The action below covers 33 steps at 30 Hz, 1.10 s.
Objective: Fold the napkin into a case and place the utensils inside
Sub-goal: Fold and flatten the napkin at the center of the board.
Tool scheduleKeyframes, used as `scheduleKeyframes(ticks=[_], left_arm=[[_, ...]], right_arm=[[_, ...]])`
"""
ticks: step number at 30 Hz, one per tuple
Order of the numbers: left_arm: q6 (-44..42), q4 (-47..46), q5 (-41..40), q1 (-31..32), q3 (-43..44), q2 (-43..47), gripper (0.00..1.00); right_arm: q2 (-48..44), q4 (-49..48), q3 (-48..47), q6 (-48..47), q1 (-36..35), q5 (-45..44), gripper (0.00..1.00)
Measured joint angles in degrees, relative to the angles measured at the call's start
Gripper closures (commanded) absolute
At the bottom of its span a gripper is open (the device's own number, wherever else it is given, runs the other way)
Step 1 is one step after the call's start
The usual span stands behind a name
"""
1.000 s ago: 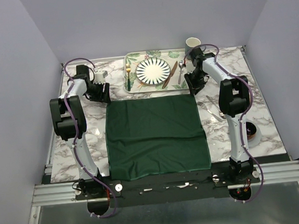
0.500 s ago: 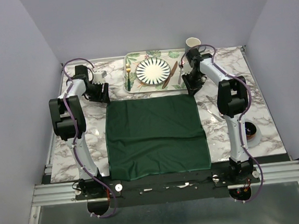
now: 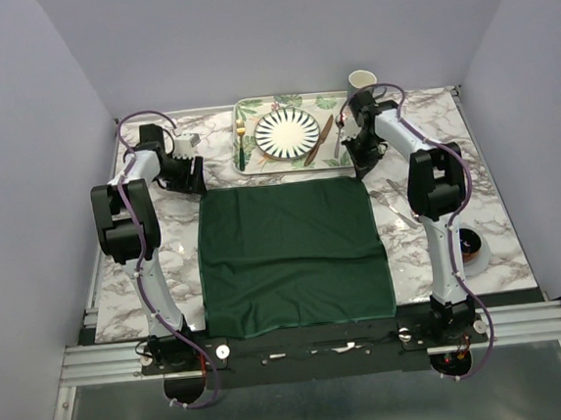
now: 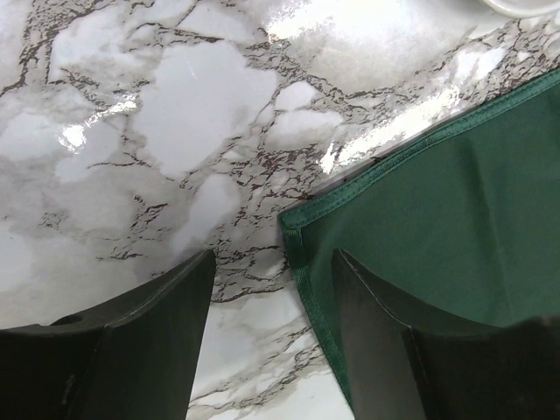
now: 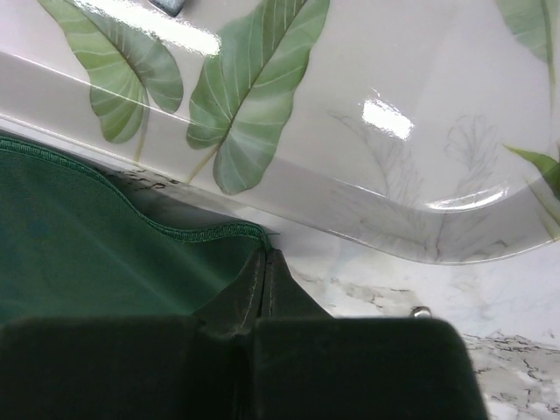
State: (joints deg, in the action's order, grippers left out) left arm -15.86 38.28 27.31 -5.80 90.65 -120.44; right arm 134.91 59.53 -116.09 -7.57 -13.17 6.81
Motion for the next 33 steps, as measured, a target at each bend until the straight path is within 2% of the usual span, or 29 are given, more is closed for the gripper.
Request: scheduleKeyframes(ticks=[6, 12, 21, 27, 33], left_arm=[[-0.5, -1.4, 0.8, -0.3, -1.4, 0.4, 0.38], [-0.6, -1.5, 0.7, -0.1, -1.4, 0.3, 0.54], [-1.7, 0.4, 0.8, 1.1, -1.2, 0.1, 0.63], [-0.6, 0.6, 1.9, 1.5, -1.2, -0.4, 0.78], [1.3, 0.8, 2.0, 1.6, 0.6, -1.7, 0.99]], right_arm=[[-3.3, -2.8, 4.2, -0.1, 0.0, 0.1, 0.99], [-6.3, -4.2, 4.6, -0.4, 0.0, 0.6, 0.99], [-6.8, -4.4, 4.6, -0.9, 0.0, 0.8, 0.99], [-6.8, -4.4, 4.6, -1.0, 0.0, 1.0, 0.99], [-6.8, -4.5, 4.3, -1.1, 0.0, 1.0, 0.99]])
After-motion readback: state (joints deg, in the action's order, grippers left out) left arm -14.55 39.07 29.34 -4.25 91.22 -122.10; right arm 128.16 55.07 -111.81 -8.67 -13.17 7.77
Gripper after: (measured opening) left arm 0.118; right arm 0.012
